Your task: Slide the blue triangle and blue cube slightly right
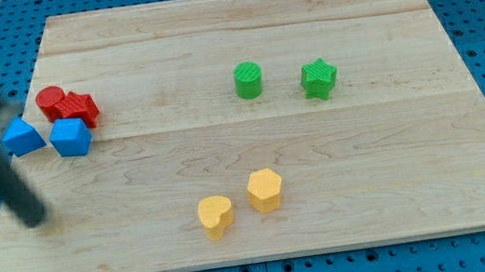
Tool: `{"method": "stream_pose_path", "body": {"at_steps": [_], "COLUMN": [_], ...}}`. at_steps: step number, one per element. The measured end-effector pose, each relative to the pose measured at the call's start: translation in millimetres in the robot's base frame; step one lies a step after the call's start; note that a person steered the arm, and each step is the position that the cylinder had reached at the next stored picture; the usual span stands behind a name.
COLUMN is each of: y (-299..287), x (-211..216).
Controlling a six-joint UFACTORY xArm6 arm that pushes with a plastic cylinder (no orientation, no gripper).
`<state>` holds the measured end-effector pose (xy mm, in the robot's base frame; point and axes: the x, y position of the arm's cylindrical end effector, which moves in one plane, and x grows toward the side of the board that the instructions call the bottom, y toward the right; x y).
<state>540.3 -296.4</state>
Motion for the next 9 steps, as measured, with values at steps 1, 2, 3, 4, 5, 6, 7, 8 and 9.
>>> {"method": "stream_pose_path", "body": {"at_steps": [1, 2, 3, 4, 5, 6, 7, 8, 9], "y": [-8.2, -8.5, -8.4, -8.4, -8.3, -8.3, 9.8, 75.0, 93.2], "x": [-4.7, -36.4, -40.7, -97.4, -102.0, -111.0, -118.3, -119.0, -121.3]}}
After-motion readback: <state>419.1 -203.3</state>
